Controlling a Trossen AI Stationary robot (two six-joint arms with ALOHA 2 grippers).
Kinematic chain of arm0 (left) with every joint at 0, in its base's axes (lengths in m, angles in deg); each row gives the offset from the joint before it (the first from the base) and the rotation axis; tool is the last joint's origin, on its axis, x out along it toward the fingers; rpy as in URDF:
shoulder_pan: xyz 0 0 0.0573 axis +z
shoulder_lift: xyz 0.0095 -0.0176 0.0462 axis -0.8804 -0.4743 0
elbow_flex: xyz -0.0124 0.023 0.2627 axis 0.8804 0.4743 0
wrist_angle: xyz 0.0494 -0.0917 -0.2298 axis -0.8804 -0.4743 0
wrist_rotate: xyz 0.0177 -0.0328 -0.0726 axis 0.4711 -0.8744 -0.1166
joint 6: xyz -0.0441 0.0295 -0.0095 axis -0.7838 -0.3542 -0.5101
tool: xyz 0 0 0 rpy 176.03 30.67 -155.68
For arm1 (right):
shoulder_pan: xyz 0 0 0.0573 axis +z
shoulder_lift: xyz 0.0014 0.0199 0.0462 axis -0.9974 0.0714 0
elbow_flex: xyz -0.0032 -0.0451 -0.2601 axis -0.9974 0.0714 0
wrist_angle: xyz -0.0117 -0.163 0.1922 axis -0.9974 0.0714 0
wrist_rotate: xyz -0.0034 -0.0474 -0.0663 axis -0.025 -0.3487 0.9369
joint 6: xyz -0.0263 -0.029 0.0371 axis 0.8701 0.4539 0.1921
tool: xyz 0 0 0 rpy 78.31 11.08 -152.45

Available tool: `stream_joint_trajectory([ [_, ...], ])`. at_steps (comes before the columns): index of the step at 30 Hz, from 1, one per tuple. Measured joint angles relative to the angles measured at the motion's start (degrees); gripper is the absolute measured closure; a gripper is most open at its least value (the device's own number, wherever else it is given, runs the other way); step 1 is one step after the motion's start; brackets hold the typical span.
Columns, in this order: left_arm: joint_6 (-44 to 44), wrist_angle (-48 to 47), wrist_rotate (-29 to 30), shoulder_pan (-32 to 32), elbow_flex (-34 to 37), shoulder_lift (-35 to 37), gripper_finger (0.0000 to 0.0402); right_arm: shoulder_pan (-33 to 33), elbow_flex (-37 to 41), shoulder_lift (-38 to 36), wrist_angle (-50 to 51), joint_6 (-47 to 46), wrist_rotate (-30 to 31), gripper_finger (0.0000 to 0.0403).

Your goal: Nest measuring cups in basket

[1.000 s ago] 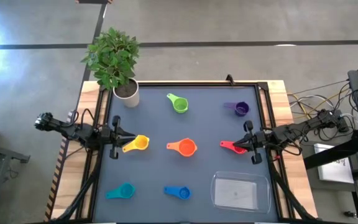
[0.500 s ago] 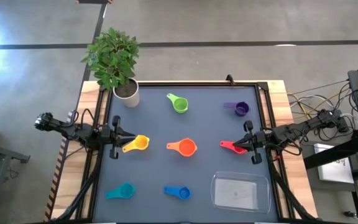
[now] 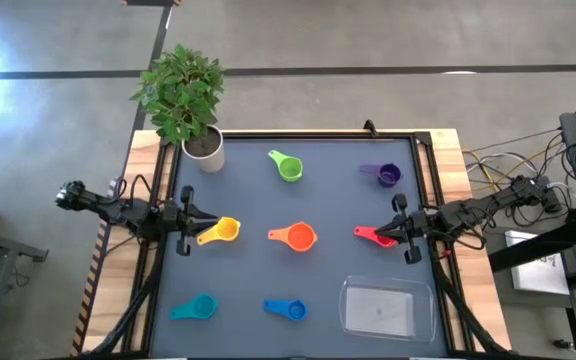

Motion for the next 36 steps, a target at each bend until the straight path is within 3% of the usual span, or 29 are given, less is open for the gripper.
stream_joint_trajectory([
  [27,-0.2,1.3,0.0,0.0,0.0,0.0,0.0361,0.0,0.0,0.0,0.0,0.0,0.0,0.0394],
  [34,-7.6,1.8,0.7,0.1,0.0,0.0,0.0361,0.0,0.0,0.0,0.0,0.0,0.0,0.0394],
  [36,-8.9,2.6,3.4,0.1,0.0,-0.4,0.0361,0.0,0.0,0.0,0.0,0.0,0.0,0.0394],
])
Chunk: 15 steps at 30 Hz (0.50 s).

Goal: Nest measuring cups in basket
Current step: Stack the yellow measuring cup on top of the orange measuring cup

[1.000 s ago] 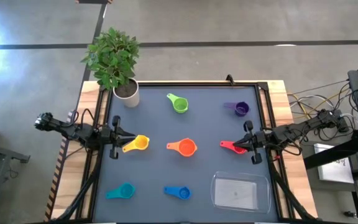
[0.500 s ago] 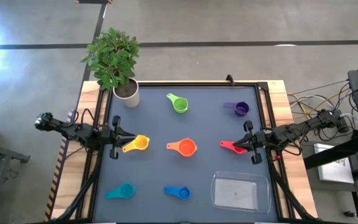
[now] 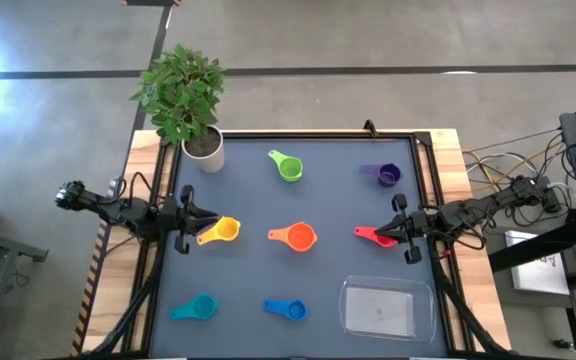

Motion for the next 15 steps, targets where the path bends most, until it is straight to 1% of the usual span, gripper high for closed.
stream_joint_trajectory([
  [2,-0.1,-1.1,4.8,0.0,-1.0,-0.6,0.0361,0.0,0.0,0.0,0.0,0.0,0.0,0.0394],
  [3,-0.1,-3.2,6.0,0.1,-2.5,-1.1,0.0361,0.0,0.0,0.0,0.0,0.0,0.0,0.0394],
  [5,-0.6,-9.1,7.8,0.1,-6.2,-3.0,0.0361,0.0,0.0,0.0,0.0,0.0,0.0,0.0394],
  [7,-3.2,-16.4,9.7,0.1,-10.5,-5.9,0.0361,0.0,0.0,0.0,0.0,0.0,0.0,0.0394],
  [9,-8.2,-23.4,11.8,0.1,-14.6,-9.7,0.0361,0.0,0.0,0.0,0.0,0.0,0.0,0.0394],
  [11,-15.2,-30.8,13.8,0.1,-17.3,-14.0,0.0361,0.0,0.0,0.0,0.0,0.0,0.0,0.0394],
  [13,-22.2,-38.3,14.3,0.1,-19.5,-18.6,0.0360,0.0,0.0,0.0,0.0,0.0,0.0,0.0394],
  [15,-27.8,-41.1,13.7,0.1,-20.9,-23.0,0.0353,0.0,0.0,0.0,0.0,0.0,0.0,0.0394],
])
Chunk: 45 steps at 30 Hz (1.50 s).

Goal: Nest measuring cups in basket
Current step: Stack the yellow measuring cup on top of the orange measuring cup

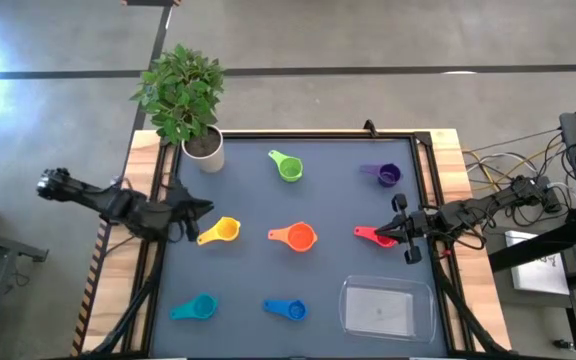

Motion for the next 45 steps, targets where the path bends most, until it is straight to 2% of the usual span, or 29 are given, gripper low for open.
stream_joint_trajectory([
  [3,-0.6,1.4,-4.7,0.0,-1.4,-5.9,0.0326,0.0,0.0,0.0,0.0,0.0,0.0,0.0394],
  [6,-1.8,2.3,-5.3,0.0,-3.7,-11.5,0.0279,0.0,0.0,0.0,0.0,0.0,0.0,0.0394],
  [13,-15.5,-8.7,-5.2,1.3,-8.1,-22.9,0.0159,0.0,0.0,0.0,0.0,0.0,0.0,0.0394],
  [18,-20.1,-9.8,-9.7,3.0,-8.6,-30.1,0.0138,0.0,0.0,0.0,0.0,0.0,0.0,0.0394],
  [28,-21.7,-6.4,-16.1,7.0,-8.0,-40.5,0.0153,0.0,0.0,0.0,0.0,0.0,0.0,0.0394],
  [31,-21.7,-5.1,-17.6,7.9,-8.0,-42.2,0.0171,0.0,0.0,0.0,0.0,0.0,0.0,0.0394],
  [35,-21.6,-2.8,-17.7,8.7,-8.0,-44.5,0.0238,0.0,0.0,0.0,0.0,0.0,0.0,0.0394],
  [40,-20.0,-1.7,-18.6,8.9,-9.6,-45.8,0.0375,0.0,0.0,0.0,0.0,0.0,0.0,0.0394],
  [41,-19.4,-1.5,-18.7,8.9,-10.7,-45.7,0.0386,0.0,0.0,0.0,0.0,0.0,0.0,0.0394],
  [45,-13.3,-1.3,-18.7,8.9,-17.1,-45.6,0.0391,0.0,0.0,0.0,0.0,0.0,0.0,0.0394],
])
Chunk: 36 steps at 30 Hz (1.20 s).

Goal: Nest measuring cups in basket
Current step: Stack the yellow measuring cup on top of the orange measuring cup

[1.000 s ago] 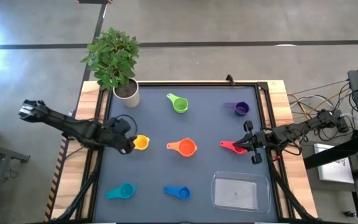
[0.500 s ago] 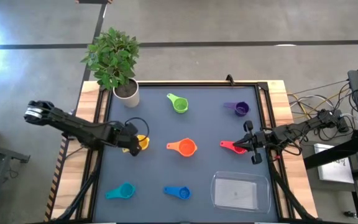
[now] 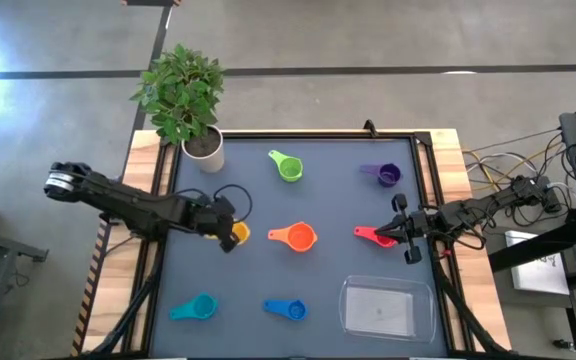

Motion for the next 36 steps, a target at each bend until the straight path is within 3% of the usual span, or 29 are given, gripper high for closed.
stream_joint_trajectory([
  [4,8.7,1.7,0.2,0.0,-8.6,-1.7,0.0396,0.0,0.0,0.0,0.0,0.0,0.0,0.0394],
  [10,20.7,2.1,-0.6,1.3,-22.1,-10.5,0.0399,0.0,0.0,0.0,0.0,0.0,0.0,0.0394],
  [17,31.4,8.1,-12.9,4.8,-32.1,-24.2,0.0400,0.0,0.0,0.0,0.0,0.0,0.0,0.0394],
  [27,32.9,4.2,-18.1,9.8,-43.1,-38.7,0.0401,0.0,0.0,0.0,0.0,0.0,0.0,0.0394],
  [36,27.3,-4.7,-18.4,11.0,-49.8,-46.3,0.0388,0.0,0.0,0.0,0.0,0.0,0.0,0.0394],
])
